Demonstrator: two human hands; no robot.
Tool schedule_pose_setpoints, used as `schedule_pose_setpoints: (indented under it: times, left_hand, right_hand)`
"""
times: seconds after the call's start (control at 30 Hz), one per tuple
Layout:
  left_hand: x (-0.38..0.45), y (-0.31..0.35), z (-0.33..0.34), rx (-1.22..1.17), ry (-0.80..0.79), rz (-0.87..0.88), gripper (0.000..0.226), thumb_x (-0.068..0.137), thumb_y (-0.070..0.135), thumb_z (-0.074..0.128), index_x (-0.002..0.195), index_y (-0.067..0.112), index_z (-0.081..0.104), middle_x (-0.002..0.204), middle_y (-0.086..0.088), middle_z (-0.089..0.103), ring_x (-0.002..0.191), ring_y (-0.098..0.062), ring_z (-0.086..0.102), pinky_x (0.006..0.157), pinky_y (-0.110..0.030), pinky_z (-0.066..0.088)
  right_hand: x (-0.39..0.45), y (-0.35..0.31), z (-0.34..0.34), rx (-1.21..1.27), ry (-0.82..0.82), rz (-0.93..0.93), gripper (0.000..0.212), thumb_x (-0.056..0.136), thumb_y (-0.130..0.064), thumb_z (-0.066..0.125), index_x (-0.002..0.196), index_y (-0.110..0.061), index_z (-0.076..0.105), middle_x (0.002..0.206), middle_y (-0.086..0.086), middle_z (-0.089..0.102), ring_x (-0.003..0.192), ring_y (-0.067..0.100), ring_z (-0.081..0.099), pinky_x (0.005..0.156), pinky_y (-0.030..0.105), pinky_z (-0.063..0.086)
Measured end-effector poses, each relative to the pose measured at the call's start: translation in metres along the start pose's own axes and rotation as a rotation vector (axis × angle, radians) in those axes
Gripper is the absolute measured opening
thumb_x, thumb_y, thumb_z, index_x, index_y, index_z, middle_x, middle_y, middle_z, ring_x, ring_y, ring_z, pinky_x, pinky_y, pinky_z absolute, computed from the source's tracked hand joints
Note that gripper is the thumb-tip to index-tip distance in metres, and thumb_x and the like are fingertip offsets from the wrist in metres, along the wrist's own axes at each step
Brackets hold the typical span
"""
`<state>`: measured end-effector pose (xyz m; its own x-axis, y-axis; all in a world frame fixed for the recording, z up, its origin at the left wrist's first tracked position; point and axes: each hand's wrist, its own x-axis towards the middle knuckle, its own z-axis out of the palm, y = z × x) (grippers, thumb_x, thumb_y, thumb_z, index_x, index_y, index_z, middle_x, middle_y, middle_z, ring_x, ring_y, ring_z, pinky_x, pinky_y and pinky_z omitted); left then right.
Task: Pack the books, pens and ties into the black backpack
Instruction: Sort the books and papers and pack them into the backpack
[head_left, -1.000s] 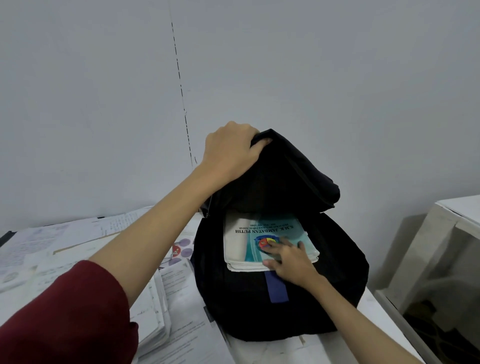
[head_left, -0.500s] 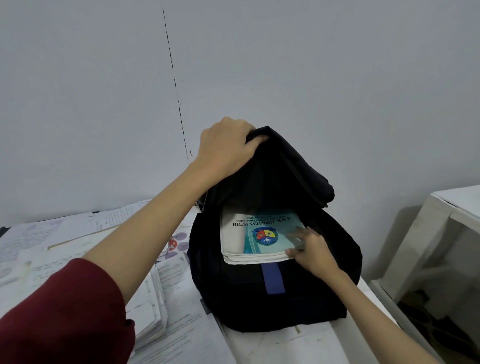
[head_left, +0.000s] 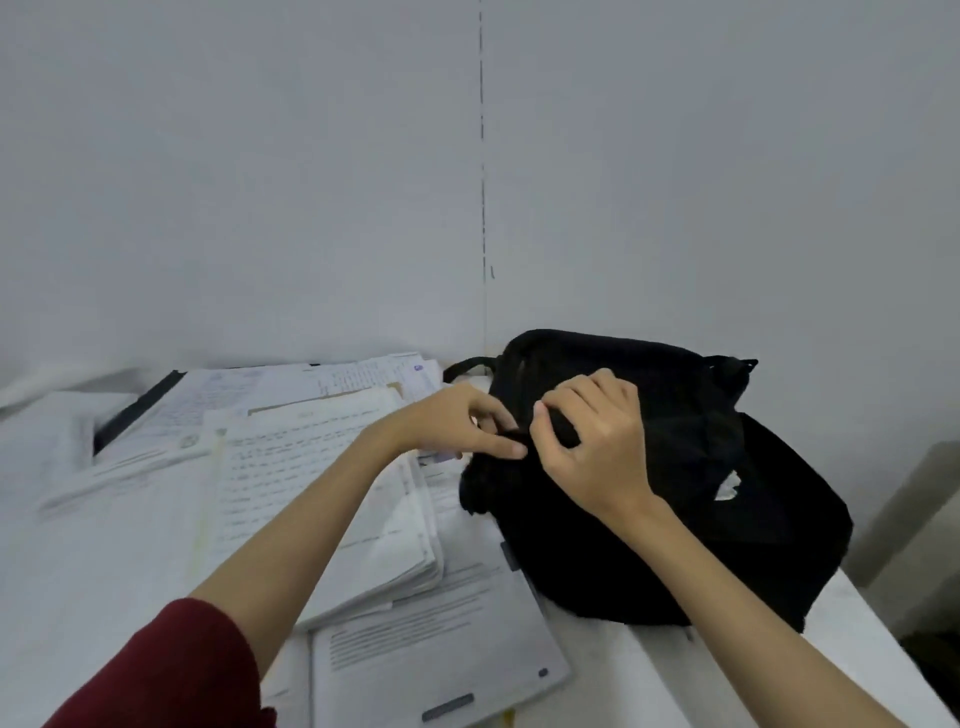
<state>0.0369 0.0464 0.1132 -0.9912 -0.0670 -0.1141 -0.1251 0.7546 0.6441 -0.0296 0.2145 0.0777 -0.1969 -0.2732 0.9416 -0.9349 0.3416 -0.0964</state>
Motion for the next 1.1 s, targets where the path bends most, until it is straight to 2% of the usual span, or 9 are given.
schedule_pose_setpoints:
  times: [0.07, 0.3, 0.43, 0.5, 0.63, 0.77, 0.93, 1.03, 1.1]
  left_hand:
    - [-0.036, -0.038, -0.004, -0.119, 0.046, -0.076, 0.023, 0.081, 0.040, 0.071, 0.100, 0.026, 0.070, 0.086, 0.008, 0.069, 0.073, 0.000, 0.062, 0.067, -0.024, 0.053]
    - [-0.187, -0.189, -0.047, -0.191, 0.678, -0.467, 0.012, 0.091, 0.027, 0.061, 0.092, 0.019, 0.070, 0.097, 0.004, 0.070, 0.090, -0.012, 0.062, 0.069, -0.019, 0.044]
    - [-0.259, -0.256, -0.060, -0.107, 0.711, -0.824, 0.033, 0.090, 0.031, 0.060, 0.116, 0.012, 0.060, 0.122, -0.012, 0.059, 0.110, -0.027, 0.056, 0.090, -0.030, 0.041]
    - [-0.286, -0.285, -0.063, -0.081, 0.672, -0.976, 0.047, 0.090, 0.040, 0.058, 0.127, 0.012, 0.049, 0.128, -0.016, 0.052, 0.117, -0.032, 0.050, 0.095, -0.033, 0.039]
    - [-0.304, -0.307, -0.068, -0.101, 0.738, -0.935, 0.059, 0.089, 0.041, 0.059, 0.135, 0.011, 0.038, 0.124, -0.015, 0.051, 0.113, -0.031, 0.051, 0.092, -0.035, 0.040]
    - [-0.304, -0.314, -0.082, -0.572, 0.764, -0.877, 0.059, 0.088, 0.039, 0.061, 0.133, 0.008, 0.039, 0.112, -0.009, 0.053, 0.096, -0.024, 0.058, 0.076, -0.030, 0.049]
    - [-0.303, -0.322, -0.089, -0.687, 0.731, -0.871, 0.030, 0.090, 0.035, 0.061, 0.089, 0.006, 0.057, 0.090, -0.008, 0.055, 0.075, -0.019, 0.049, 0.066, -0.028, 0.039]
    - [-0.307, -0.315, -0.096, -0.833, 0.689, -0.855, 0.022, 0.089, 0.030, 0.062, 0.081, 0.010, 0.057, 0.079, -0.006, 0.055, 0.063, -0.015, 0.044, 0.058, -0.023, 0.037]
    - [-0.310, -0.307, -0.101, -0.949, 0.676, -0.781, 0.019, 0.089, 0.028, 0.062, 0.087, 0.009, 0.062, 0.088, -0.006, 0.062, 0.072, -0.018, 0.053, 0.065, -0.026, 0.043]
  right_hand:
    - [-0.001, -0.028, 0.028, 0.073, -0.064, -0.019, 0.017, 0.081, -0.014, 0.059, 0.066, -0.008, 0.064, 0.065, 0.001, 0.060, 0.064, 0.020, 0.052, 0.068, 0.029, 0.035]
    - [-0.011, -0.167, 0.134, 0.284, -0.445, -0.045, 0.027, 0.079, -0.023, 0.047, 0.061, -0.012, 0.064, 0.061, -0.002, 0.063, 0.062, 0.018, 0.055, 0.069, 0.031, 0.039]
    - [-0.019, -0.239, 0.185, 0.306, -0.653, -0.063, 0.019, 0.074, -0.020, 0.054, 0.063, -0.012, 0.067, 0.061, -0.002, 0.064, 0.063, 0.019, 0.059, 0.067, 0.035, 0.047]
    - [-0.021, -0.274, 0.212, 0.273, -0.803, -0.096, 0.023, 0.084, -0.023, 0.051, 0.086, -0.012, 0.071, 0.085, 0.001, 0.069, 0.086, 0.023, 0.061, 0.081, 0.038, 0.043]
    - [-0.028, -0.297, 0.246, 0.238, -0.969, 0.001, 0.034, 0.096, -0.030, 0.043, 0.127, -0.020, 0.052, 0.133, -0.006, 0.050, 0.123, 0.018, 0.040, 0.101, 0.032, 0.027]
    - [-0.035, -0.301, 0.256, 0.212, -0.984, 0.072, 0.035, 0.096, -0.031, 0.045, 0.128, -0.020, 0.051, 0.134, -0.006, 0.049, 0.125, 0.017, 0.037, 0.102, 0.032, 0.025]
    - [-0.036, -0.305, 0.252, 0.231, -0.947, 0.112, 0.032, 0.095, -0.028, 0.047, 0.125, -0.017, 0.055, 0.130, -0.006, 0.054, 0.123, 0.017, 0.040, 0.100, 0.031, 0.028]
    - [-0.032, -0.306, 0.250, 0.277, -0.922, 0.154, 0.032, 0.096, -0.026, 0.048, 0.124, -0.016, 0.057, 0.130, -0.005, 0.055, 0.120, 0.018, 0.043, 0.100, 0.032, 0.032]
    - [-0.028, -0.308, 0.249, 0.356, -0.878, 0.245, 0.030, 0.096, -0.025, 0.049, 0.122, -0.015, 0.059, 0.127, -0.005, 0.056, 0.116, 0.017, 0.046, 0.097, 0.030, 0.035]
